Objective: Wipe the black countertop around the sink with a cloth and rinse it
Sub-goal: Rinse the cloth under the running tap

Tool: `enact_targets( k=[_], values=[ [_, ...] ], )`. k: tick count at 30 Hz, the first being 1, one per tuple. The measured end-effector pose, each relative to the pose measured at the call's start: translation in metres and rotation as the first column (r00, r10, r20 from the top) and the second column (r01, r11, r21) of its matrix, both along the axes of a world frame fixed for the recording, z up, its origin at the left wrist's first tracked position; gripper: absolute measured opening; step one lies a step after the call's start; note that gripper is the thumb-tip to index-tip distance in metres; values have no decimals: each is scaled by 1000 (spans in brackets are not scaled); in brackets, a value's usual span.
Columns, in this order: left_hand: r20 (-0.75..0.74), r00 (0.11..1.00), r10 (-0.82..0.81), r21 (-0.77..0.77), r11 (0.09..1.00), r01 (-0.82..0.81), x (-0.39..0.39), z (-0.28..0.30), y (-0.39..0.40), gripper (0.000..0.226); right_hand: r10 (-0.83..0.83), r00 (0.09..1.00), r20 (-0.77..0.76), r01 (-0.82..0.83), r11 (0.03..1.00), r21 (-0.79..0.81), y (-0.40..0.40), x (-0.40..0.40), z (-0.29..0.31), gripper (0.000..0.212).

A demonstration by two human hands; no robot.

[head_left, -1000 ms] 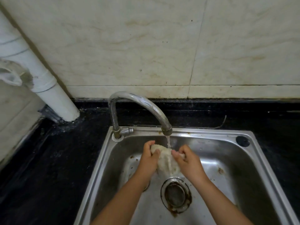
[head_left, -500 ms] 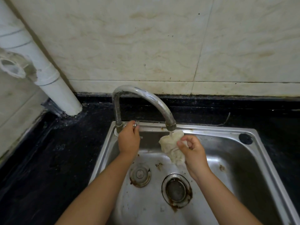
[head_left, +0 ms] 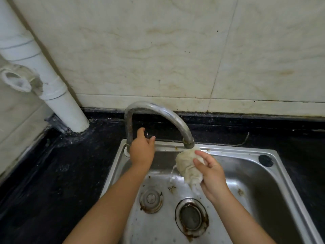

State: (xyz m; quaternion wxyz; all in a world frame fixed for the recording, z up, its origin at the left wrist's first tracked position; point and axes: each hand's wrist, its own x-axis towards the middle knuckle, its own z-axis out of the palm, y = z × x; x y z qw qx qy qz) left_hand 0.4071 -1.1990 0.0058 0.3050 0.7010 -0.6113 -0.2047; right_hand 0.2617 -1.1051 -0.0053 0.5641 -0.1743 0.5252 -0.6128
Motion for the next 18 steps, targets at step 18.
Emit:
enact_targets(
  k=[18],
  values=[
    [-725, 316, -612, 292, 143, 946, -38, 43, 105, 65, 501, 676, -540, -588, 809, 15, 103, -73, 78, 38]
  ],
)
